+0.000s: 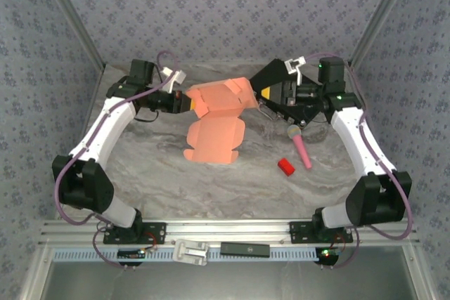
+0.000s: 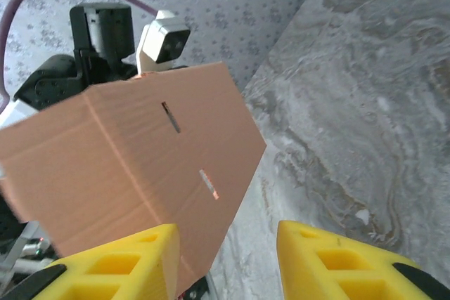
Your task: Fold the paper box
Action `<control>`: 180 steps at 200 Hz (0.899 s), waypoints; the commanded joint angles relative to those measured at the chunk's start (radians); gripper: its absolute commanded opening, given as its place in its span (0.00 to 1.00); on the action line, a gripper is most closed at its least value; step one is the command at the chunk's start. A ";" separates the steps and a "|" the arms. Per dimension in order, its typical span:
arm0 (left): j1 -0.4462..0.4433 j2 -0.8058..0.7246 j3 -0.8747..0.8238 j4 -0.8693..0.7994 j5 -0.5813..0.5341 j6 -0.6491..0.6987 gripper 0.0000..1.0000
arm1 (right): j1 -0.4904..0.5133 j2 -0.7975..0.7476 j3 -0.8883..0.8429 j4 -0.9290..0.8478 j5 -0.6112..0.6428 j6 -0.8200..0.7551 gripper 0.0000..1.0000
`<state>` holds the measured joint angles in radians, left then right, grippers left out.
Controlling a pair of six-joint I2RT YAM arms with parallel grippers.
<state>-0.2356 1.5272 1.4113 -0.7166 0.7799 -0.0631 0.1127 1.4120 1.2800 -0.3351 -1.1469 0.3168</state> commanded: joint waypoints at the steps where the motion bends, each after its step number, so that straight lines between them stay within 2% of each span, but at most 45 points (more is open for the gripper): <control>1: 0.002 0.015 0.042 -0.018 0.077 0.036 0.00 | 0.036 0.013 0.055 -0.018 -0.049 -0.052 0.42; 69: -0.029 0.017 0.035 -0.005 0.017 0.003 0.00 | 0.109 0.032 0.100 -0.029 -0.071 -0.062 0.42; 108: -0.044 0.020 0.032 0.011 -0.006 -0.021 0.00 | 0.144 0.051 0.100 -0.081 -0.026 -0.102 0.42; 133: -0.051 0.016 0.034 0.008 -0.022 -0.029 0.00 | 0.150 0.050 0.101 -0.089 0.029 -0.102 0.44; 180: -0.064 0.005 0.031 0.000 -0.063 -0.041 0.00 | 0.194 0.026 0.141 -0.178 0.253 -0.155 0.48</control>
<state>-0.2871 1.5486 1.4220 -0.7216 0.7223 -0.0956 0.2783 1.4521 1.3739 -0.4446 -1.0336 0.2100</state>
